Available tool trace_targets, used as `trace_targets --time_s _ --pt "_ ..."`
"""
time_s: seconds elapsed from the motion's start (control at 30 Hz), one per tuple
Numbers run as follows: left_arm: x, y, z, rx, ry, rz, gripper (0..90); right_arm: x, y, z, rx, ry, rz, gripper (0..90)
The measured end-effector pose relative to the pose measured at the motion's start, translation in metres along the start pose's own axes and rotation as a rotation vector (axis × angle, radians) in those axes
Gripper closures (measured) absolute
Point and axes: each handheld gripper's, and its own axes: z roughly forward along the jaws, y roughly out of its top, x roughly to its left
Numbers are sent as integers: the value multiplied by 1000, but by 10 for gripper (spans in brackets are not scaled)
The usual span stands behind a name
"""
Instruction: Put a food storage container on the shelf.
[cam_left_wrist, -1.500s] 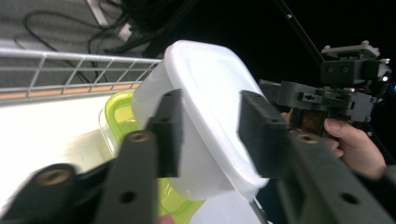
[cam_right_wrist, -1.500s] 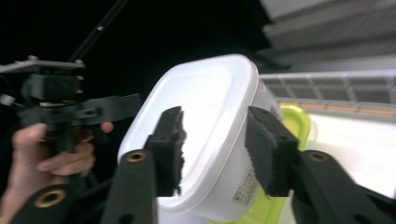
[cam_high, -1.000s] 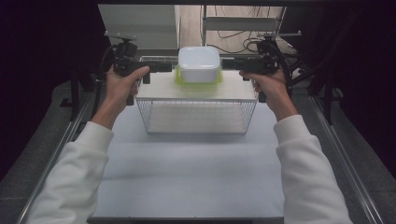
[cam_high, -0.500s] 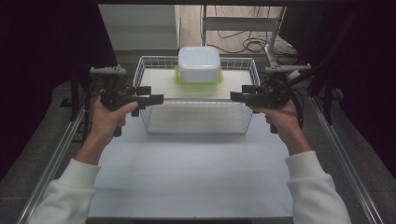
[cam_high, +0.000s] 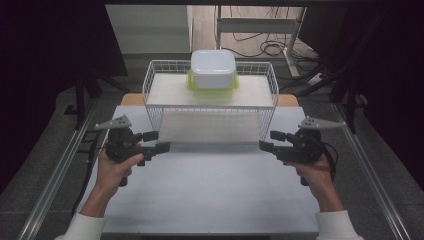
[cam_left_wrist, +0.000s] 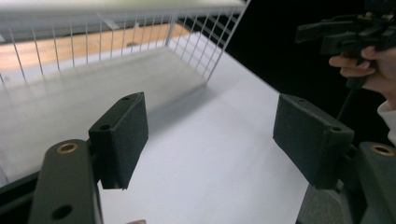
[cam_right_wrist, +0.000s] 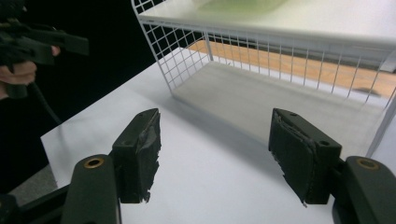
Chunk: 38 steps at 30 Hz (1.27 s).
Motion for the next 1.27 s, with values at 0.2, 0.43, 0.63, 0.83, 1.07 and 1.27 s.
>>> trace_targets --time_s 0.2,0.43,0.63,0.83,1.07,1.27 --pt "7 -39 9 38 4 -32 266 -7 -42 2 27 -4 28 346" --pt "11 -77 19 84 32 -40 272 -9 -85 14 117 -36 20 346" --pt "6 -89 25 135 79 -3 270 -12 -103 18 149 -43 45 346" --pt "9 -95 27 142 79 -20 271 -13 -105 14 131 -59 42 346" --pt "9 -95 24 133 86 -22 270 -14 -105 13 121 -53 45 342" --pt "7 -98 26 139 91 -15 256 -14 -106 14 101 -91 21 263"
